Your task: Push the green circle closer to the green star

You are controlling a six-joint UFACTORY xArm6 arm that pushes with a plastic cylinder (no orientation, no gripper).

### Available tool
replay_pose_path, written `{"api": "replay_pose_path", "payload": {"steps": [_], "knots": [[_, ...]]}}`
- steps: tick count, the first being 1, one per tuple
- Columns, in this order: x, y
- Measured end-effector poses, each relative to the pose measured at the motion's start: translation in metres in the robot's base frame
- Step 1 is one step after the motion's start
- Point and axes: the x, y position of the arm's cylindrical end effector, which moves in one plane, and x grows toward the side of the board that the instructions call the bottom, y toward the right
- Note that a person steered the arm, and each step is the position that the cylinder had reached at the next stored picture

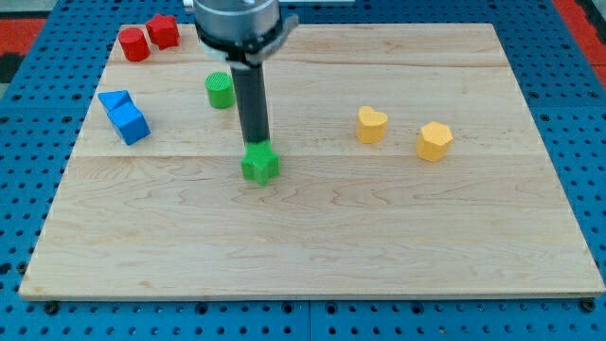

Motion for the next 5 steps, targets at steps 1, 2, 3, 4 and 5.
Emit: {"api": "replay_pose_path", "payload": {"steps": [1,2,3,4,5], "knots": [[0.063,0.010],[0.084,0.020],[0.065,0.024],[-0.012,0.037],[-0.072,0.069]]}}
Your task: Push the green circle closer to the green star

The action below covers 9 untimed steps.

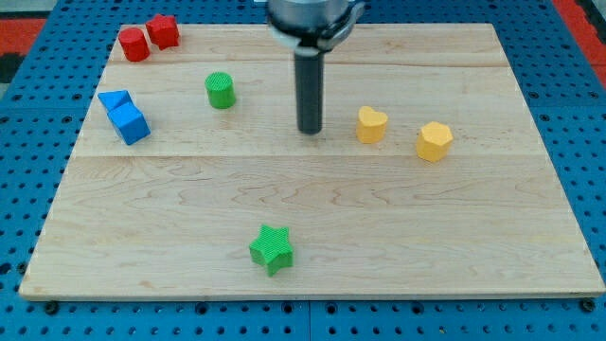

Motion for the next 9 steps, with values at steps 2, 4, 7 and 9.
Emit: {"api": "replay_pose_path", "payload": {"steps": [2,4,7,9], "knots": [[-0.060,-0.079],[-0.074,-0.140],[0.017,-0.092],[0.019,-0.066]]}}
